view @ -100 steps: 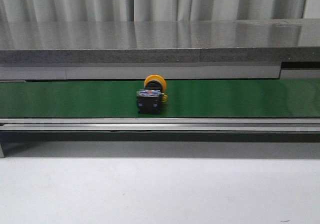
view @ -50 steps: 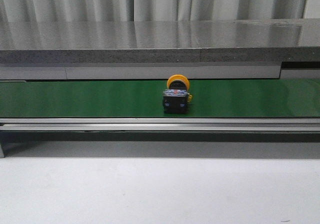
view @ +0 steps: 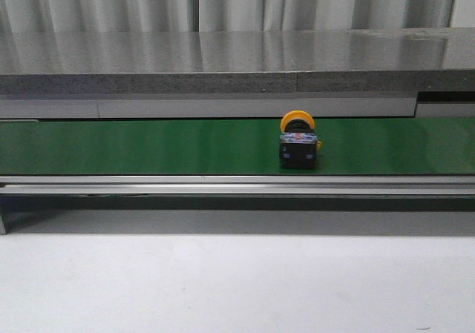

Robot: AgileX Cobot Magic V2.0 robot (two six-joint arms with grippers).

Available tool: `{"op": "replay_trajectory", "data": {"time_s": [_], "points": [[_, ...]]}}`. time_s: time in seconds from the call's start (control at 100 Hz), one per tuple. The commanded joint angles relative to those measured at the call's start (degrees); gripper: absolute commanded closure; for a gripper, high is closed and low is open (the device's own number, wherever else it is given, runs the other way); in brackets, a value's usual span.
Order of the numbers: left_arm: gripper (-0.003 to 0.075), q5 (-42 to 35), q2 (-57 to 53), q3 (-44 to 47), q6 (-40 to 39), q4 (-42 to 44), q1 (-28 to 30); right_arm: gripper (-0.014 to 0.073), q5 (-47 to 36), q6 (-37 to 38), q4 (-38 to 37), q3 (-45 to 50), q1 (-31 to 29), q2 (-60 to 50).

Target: Move button from left to right

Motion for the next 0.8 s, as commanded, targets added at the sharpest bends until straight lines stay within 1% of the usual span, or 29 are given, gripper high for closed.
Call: {"op": "replay_trajectory", "data": {"time_s": [0.0,0.16,0.37,0.44,0.63,0.79], "points": [[0.0715,-4.82,0.48,-1.49,-0.42,-0.57,-0.52,0.0053,-2.92,0.02,0.72,-2.09,0.08,-0.59],[0.0715,-4.82,0.48,-1.49,-0.42,-0.57,-0.52,0.0055,-1.02,0.02,1.45,-3.63,0.2,0.17],[0.0715,-4.82,0.48,-1.49,-0.42,-0.57,-0.52,0.0055,1.49,0.02,1.89,-7.91,0.63,4.58],[0.0715,-4.82,0.48,-1.49,-0.42,-0.57,-0.52,0.0055,1.5,0.02,1.89,-9.06,2.02,6.25],[0.0715,-4.82,0.48,-1.49,-0.42,-0.57,-0.52,0.0055,-0.26,-0.03,1.89,-12.36,8.14,11.8],[0.0715,-4.82,0.48,-1.49,-0.42,-0.57,-0.52,0.0055,-2.71,-0.03,1.89,-15.43,11.28,17.15]]}}
